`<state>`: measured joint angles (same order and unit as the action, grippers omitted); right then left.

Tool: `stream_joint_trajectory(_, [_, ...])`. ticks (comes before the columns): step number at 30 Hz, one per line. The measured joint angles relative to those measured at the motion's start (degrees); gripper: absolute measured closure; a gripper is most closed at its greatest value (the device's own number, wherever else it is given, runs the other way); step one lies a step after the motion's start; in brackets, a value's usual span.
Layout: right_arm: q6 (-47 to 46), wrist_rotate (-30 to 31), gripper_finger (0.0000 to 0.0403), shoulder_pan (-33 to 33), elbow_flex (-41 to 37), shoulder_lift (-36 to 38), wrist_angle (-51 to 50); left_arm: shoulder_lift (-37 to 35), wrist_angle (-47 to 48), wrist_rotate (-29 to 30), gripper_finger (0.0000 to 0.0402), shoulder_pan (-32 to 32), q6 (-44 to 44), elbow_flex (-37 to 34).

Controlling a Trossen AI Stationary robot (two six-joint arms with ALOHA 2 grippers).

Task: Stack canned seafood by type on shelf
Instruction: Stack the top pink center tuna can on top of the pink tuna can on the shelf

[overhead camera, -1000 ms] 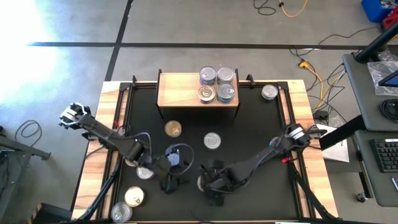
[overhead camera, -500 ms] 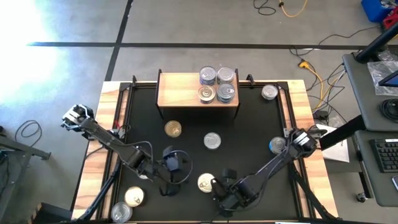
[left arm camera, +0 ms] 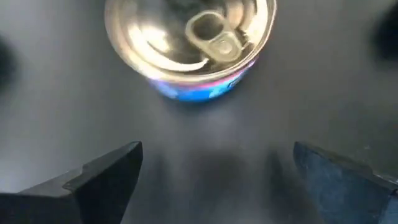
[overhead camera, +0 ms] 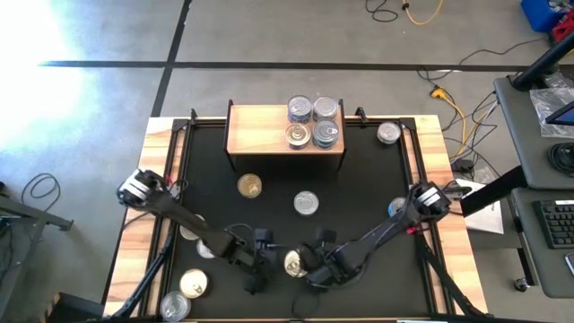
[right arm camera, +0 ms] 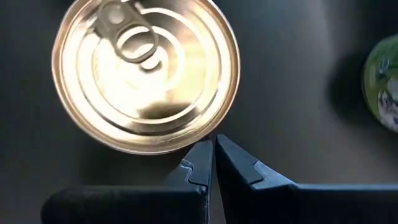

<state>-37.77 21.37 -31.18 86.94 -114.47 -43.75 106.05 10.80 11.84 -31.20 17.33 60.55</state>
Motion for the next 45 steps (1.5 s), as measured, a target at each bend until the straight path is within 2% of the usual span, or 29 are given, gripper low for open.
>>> stream_joint_trajectory(5, [3.19, -0.76, 0.039, 2.19, 0.0, 0.23, 3.92, 2.78, -2.77, -0.04, 0.0002, 0.41, -1.69, 0.45])
stream_joint_trajectory(15, [5.44, -1.23, 0.039, 2.82, 0.04, 1.79, 3.18, 3.01, -2.86, 3.94, 0.0002, 0.67, -3.82, 0.46])
stream_joint_trajectory(24, [3.37, -9.44, 0.039, 2.34, -2.27, 1.81, 3.37, 3.01, -2.78, 4.05, 0.0002, 0.72, -8.92, 0.48])
stream_joint_trajectory(30, [-0.76, -14.35, 0.039, 1.03, -5.57, 1.56, 10.41, 3.0, -1.68, -1.91, 0.0002, 1.9, -10.23, 0.6])
stream_joint_trajectory(36, [-4.41, -12.59, 0.039, 0.43, -7.49, 1.53, 20.76, 2.99, -1.38, -2.32, 0.0002, 2.65, -11.76, 0.64])
stream_joint_trajectory(41, [-5.78, -8.04, 0.039, 0.81, -7.58, 1.51, 22.23, 2.99, -1.55, -2.3, 0.0002, 2.76, -14.07, 0.64])
stream_joint_trajectory(45, [-5.19, -7.49, 0.039, 1.82, -7.61, 1.51, 22.06, 2.93, -1.14, -2.32, 0.0002, 2.82, -13.86, 0.62])
